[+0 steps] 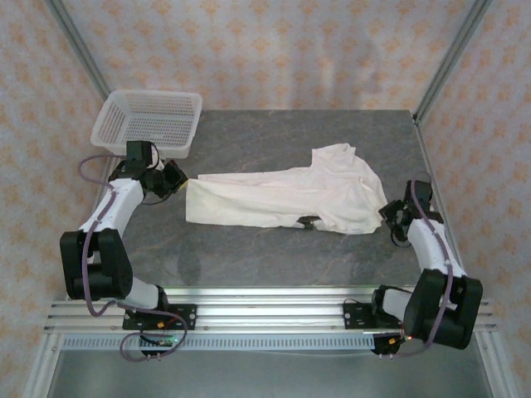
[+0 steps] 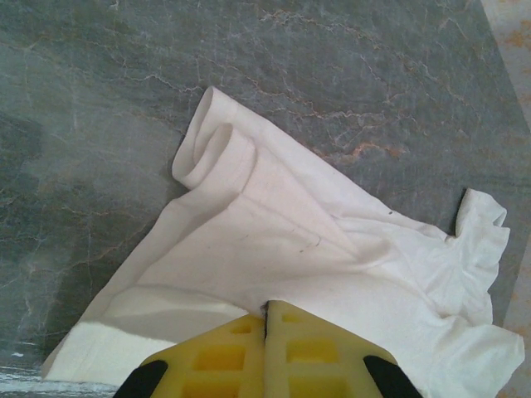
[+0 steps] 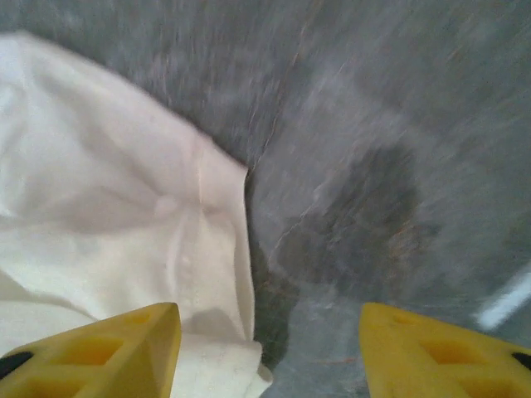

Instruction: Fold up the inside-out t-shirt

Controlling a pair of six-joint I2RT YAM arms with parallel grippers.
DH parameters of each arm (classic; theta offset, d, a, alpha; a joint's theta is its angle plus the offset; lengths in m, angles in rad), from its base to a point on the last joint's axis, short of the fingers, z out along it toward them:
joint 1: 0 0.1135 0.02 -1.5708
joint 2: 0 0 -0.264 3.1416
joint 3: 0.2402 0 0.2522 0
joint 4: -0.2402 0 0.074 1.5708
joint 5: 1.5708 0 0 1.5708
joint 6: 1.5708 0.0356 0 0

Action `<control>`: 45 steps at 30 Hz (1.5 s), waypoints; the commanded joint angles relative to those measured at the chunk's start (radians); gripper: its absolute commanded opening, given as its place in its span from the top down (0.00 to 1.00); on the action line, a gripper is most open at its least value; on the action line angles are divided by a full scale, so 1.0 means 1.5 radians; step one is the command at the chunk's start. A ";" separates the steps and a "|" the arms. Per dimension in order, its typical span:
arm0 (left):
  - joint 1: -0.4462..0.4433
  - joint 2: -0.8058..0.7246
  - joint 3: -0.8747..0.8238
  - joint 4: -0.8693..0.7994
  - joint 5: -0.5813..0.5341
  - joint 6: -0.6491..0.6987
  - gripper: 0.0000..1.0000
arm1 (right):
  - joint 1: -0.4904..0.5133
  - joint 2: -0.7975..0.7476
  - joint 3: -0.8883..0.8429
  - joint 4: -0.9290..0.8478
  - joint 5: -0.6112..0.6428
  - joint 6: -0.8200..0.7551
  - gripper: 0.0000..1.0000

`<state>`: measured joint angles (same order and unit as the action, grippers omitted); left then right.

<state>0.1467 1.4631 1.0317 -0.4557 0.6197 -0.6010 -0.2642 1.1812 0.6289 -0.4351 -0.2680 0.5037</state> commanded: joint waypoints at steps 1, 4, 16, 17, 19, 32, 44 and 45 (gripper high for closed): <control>0.002 -0.007 0.008 0.008 -0.006 0.017 1.00 | -0.004 0.026 -0.008 0.148 -0.123 -0.016 0.43; 0.003 -0.008 0.005 0.010 -0.004 0.017 1.00 | -0.007 0.043 -0.008 0.199 -0.113 -0.025 0.43; 0.002 -0.008 0.005 0.009 -0.004 0.017 1.00 | -0.016 0.131 0.016 0.220 -0.100 -0.055 0.27; 0.003 -0.008 0.005 0.009 -0.005 0.018 1.00 | -0.016 0.136 0.018 0.221 -0.104 -0.062 0.27; 0.002 -0.007 0.005 0.009 -0.005 0.017 1.00 | -0.016 0.151 0.022 0.227 -0.123 -0.067 0.28; 0.003 -0.003 0.008 0.004 -0.005 0.017 1.00 | -0.015 0.077 0.073 0.113 -0.077 -0.041 0.93; 0.002 -0.005 0.005 0.007 -0.002 0.016 1.00 | -0.015 -0.037 0.021 0.028 -0.038 -0.066 0.53; 0.003 -0.004 0.005 0.007 -0.001 0.015 1.00 | -0.015 -0.038 0.017 0.018 -0.028 -0.066 0.38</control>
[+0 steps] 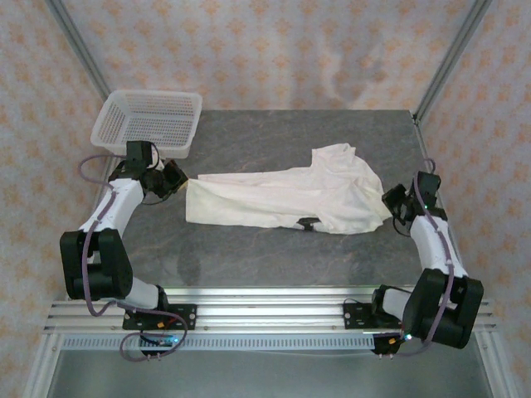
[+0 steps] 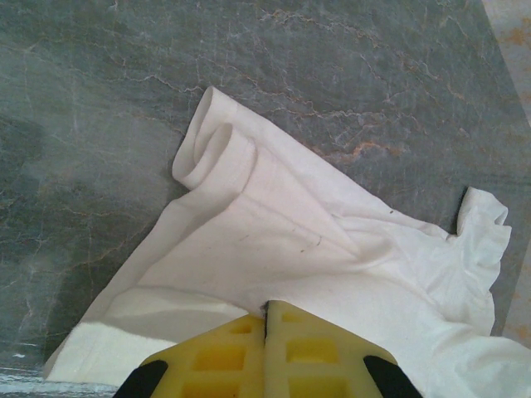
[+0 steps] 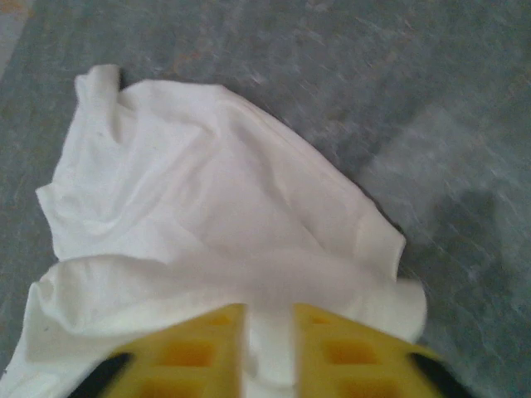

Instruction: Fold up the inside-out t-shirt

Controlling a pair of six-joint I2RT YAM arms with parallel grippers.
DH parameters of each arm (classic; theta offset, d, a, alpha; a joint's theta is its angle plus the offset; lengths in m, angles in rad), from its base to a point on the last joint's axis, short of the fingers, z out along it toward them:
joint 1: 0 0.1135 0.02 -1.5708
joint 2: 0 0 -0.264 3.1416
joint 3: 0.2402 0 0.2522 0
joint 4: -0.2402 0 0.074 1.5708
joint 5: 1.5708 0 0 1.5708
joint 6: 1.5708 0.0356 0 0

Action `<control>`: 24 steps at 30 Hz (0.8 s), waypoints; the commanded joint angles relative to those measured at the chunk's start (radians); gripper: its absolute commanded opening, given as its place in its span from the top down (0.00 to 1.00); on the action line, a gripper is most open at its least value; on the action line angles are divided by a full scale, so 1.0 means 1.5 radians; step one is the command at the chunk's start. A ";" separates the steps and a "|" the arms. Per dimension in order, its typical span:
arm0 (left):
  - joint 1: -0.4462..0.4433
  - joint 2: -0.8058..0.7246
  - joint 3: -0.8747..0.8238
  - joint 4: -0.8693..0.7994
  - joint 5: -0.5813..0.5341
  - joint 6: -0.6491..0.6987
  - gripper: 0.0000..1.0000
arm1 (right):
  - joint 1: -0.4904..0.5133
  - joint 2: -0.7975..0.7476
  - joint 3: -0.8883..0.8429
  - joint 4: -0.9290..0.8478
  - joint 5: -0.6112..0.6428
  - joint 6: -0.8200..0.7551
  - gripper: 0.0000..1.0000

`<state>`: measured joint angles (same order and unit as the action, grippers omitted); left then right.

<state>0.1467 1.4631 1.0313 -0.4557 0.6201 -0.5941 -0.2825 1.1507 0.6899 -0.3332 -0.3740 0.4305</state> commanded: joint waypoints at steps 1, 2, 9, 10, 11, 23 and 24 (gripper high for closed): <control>0.003 -0.003 0.007 0.007 0.001 0.011 1.00 | -0.003 -0.015 -0.024 -0.065 0.051 -0.021 0.33; 0.003 -0.002 0.008 0.006 0.002 0.011 1.00 | -0.004 -0.014 -0.027 -0.076 0.051 -0.025 0.32; 0.003 -0.002 0.004 0.008 0.001 0.010 1.00 | -0.003 -0.037 -0.094 -0.030 -0.042 -0.034 0.44; 0.003 -0.001 0.004 0.010 0.001 0.009 1.00 | -0.003 -0.023 -0.092 -0.024 -0.044 -0.033 0.43; 0.002 0.001 0.004 0.011 0.003 0.009 1.00 | -0.002 -0.007 -0.082 -0.026 -0.059 -0.046 0.41; 0.003 0.006 0.002 0.012 0.004 0.010 1.00 | 0.002 0.048 -0.061 0.025 -0.096 -0.029 0.58; 0.003 0.006 0.002 0.011 0.004 0.010 1.00 | 0.002 0.048 -0.058 0.022 -0.094 -0.029 0.63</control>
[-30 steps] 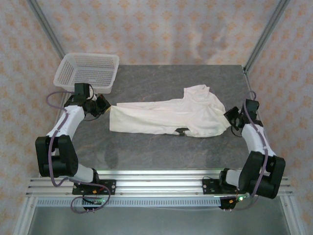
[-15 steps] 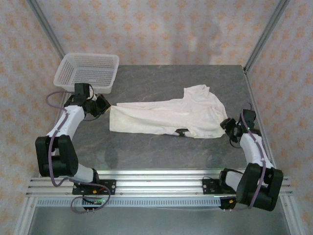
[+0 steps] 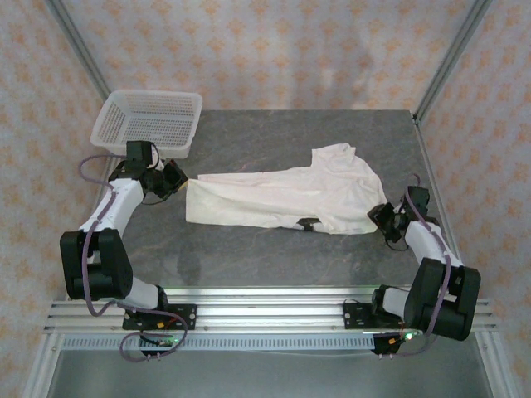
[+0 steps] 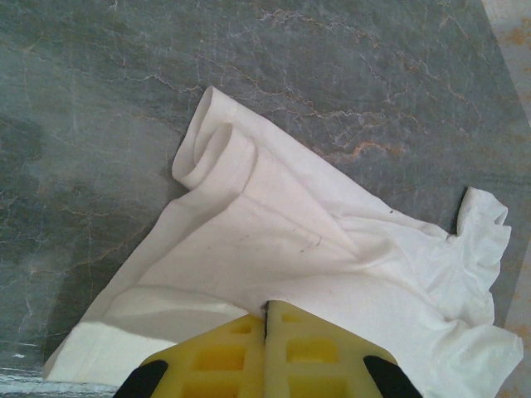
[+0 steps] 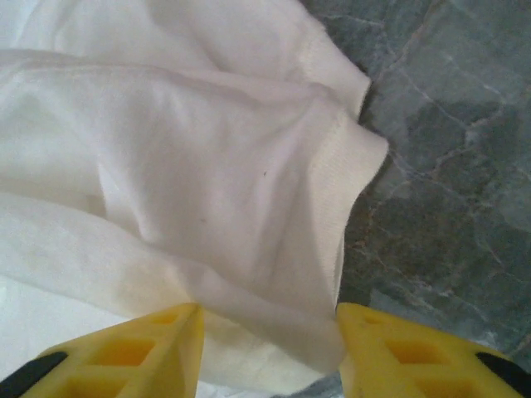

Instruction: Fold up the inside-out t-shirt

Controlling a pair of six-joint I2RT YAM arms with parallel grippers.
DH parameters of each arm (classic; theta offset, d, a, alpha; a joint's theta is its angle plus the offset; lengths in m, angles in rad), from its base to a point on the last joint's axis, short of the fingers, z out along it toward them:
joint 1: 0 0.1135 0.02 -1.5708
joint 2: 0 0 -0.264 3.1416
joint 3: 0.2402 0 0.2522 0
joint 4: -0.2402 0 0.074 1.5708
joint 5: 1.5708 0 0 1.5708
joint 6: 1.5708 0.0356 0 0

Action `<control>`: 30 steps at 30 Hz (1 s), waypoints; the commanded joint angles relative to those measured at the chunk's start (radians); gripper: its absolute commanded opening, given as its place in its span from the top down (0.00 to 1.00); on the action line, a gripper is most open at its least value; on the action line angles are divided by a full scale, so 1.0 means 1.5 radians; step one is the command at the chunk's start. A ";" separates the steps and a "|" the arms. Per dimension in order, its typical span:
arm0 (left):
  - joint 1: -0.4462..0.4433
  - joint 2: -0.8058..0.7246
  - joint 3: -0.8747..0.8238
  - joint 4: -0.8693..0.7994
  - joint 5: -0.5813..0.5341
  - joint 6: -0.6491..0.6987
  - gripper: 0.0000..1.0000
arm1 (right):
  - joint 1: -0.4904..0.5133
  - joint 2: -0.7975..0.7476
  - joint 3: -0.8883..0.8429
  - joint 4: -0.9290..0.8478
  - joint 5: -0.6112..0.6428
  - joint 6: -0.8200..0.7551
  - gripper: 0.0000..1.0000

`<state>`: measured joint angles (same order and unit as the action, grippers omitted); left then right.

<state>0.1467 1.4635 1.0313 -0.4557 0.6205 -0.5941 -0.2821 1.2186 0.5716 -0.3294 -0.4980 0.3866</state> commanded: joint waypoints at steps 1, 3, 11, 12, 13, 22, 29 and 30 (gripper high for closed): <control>0.003 0.005 0.002 0.011 0.004 0.011 1.00 | 0.001 0.000 0.024 0.014 -0.008 0.000 0.65; 0.002 0.005 0.002 0.011 0.003 0.011 1.00 | 0.002 -0.006 0.031 -0.002 0.004 -0.006 0.66; 0.003 0.007 0.003 0.012 0.004 0.009 1.00 | 0.006 -0.015 0.041 -0.037 0.029 -0.020 0.65; 0.002 0.006 0.002 0.012 0.003 0.010 1.00 | 0.007 -0.015 0.041 -0.036 0.031 -0.020 0.68; 0.002 0.006 0.002 0.012 0.003 0.009 1.00 | 0.008 -0.013 0.040 -0.032 0.030 -0.019 0.71; 0.002 0.008 0.001 0.013 0.003 0.010 1.00 | 0.011 0.001 0.053 -0.034 0.011 -0.012 1.00; 0.003 -0.004 0.009 -0.003 0.004 0.007 1.00 | 0.016 -0.091 0.094 -0.099 0.008 0.046 1.00; 0.002 -0.020 0.016 -0.012 0.009 0.002 1.00 | 0.017 -0.123 0.121 -0.127 0.012 0.071 1.00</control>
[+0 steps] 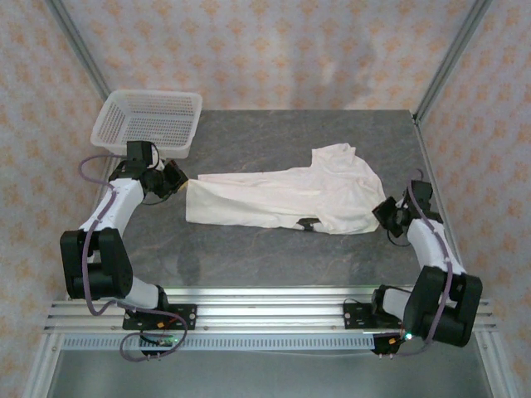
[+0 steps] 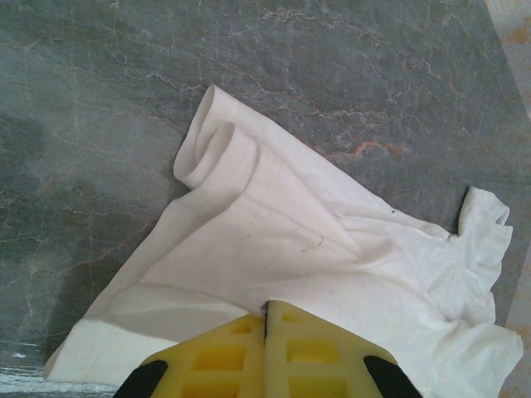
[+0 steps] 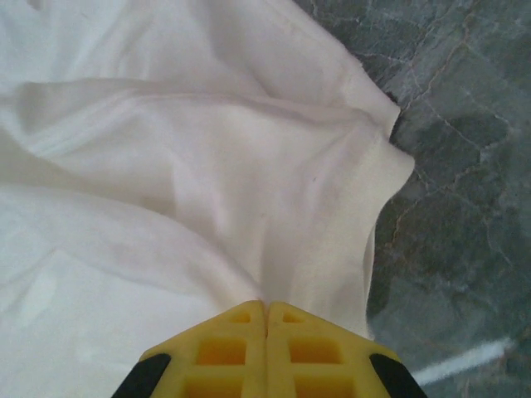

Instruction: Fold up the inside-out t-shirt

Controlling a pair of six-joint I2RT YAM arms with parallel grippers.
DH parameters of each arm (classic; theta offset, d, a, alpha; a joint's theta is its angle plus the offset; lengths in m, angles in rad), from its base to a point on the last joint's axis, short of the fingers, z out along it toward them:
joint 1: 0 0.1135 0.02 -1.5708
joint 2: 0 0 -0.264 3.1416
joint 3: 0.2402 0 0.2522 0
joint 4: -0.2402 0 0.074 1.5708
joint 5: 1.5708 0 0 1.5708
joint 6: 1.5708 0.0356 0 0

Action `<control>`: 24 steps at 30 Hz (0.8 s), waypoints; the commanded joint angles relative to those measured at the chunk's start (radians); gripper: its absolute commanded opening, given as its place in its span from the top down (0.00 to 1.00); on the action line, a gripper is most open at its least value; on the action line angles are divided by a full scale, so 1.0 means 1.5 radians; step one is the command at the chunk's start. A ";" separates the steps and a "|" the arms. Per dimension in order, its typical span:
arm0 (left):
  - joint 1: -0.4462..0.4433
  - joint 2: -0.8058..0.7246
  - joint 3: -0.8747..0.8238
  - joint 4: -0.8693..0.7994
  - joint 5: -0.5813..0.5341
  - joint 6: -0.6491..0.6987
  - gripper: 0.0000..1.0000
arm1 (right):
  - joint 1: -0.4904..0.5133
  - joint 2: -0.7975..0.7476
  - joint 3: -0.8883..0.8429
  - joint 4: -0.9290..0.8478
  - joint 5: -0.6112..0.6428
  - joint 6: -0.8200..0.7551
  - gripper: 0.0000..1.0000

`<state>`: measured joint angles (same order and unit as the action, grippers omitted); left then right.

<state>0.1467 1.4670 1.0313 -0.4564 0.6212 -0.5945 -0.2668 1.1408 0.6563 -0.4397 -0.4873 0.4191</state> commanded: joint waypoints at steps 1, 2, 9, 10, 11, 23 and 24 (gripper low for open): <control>0.003 -0.045 0.030 -0.021 0.013 -0.004 1.00 | 0.010 -0.100 0.099 -0.079 0.009 0.078 1.00; 0.003 -0.068 0.049 -0.034 0.015 -0.009 1.00 | 0.013 -0.127 0.133 -0.097 0.010 0.103 1.00; 0.003 -0.154 0.402 -0.192 -0.029 0.022 1.00 | 0.025 -0.161 0.527 -0.111 0.026 0.293 1.00; 0.003 -0.148 0.459 -0.210 -0.037 0.028 1.00 | 0.025 -0.150 0.584 -0.104 0.037 0.310 1.00; 0.004 -0.141 0.504 -0.225 -0.044 0.032 1.00 | 0.025 -0.135 0.634 -0.101 0.044 0.320 1.00; 0.010 -0.073 0.918 -0.276 -0.063 -0.001 1.00 | 0.024 0.126 1.248 -0.201 0.043 0.329 1.00; 0.011 -0.084 0.924 -0.276 -0.080 0.008 1.00 | 0.025 0.133 1.268 -0.196 0.048 0.328 1.00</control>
<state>0.1528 1.3598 2.3741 -0.8310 0.5556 -0.5861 -0.2314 1.3098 2.4775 -0.6975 -0.4355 0.8974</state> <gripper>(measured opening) 0.041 0.042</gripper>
